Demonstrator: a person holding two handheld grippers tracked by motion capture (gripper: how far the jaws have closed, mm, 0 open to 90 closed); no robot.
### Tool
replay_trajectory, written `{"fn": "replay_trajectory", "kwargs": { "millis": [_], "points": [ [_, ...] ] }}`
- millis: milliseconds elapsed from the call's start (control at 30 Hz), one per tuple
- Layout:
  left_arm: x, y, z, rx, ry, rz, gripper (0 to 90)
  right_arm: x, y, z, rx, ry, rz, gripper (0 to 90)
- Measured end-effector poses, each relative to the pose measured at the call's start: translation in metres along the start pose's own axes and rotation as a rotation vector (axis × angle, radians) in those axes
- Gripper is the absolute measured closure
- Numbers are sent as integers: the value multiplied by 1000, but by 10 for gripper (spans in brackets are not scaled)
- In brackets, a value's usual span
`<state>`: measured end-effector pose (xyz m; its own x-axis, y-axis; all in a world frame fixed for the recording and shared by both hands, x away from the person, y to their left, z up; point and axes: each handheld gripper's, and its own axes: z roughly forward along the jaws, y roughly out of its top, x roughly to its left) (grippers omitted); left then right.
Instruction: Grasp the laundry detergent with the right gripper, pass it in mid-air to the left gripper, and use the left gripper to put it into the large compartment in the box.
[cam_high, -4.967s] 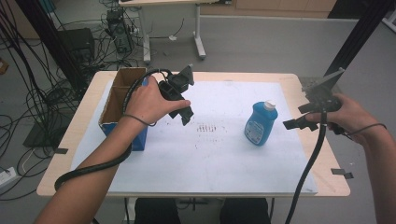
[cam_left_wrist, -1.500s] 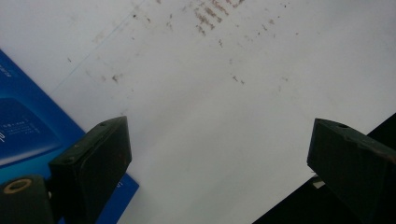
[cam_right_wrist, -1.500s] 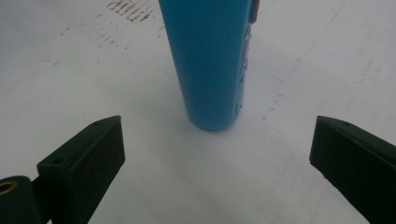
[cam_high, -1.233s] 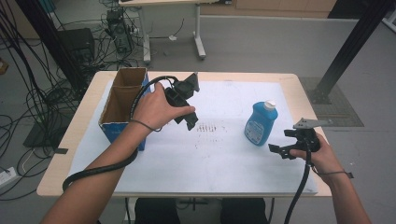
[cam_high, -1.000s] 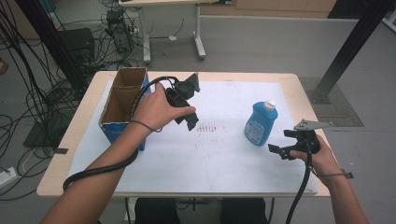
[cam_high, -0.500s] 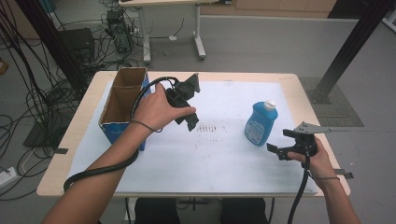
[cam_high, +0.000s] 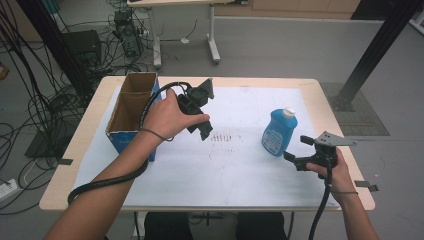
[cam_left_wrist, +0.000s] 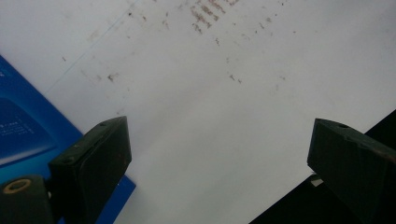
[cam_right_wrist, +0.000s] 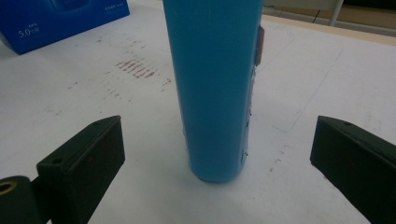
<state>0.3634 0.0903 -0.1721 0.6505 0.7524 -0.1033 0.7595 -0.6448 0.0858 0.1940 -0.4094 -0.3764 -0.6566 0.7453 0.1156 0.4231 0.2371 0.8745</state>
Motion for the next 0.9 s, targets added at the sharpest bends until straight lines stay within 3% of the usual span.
{"fn": "replay_trajectory", "kwargs": {
  "millis": [900],
  "points": [
    [-1, 2, 2, 6, 1, 3, 66, 0, -4, 5, -25, 15, 6, 26]
  ]
}}
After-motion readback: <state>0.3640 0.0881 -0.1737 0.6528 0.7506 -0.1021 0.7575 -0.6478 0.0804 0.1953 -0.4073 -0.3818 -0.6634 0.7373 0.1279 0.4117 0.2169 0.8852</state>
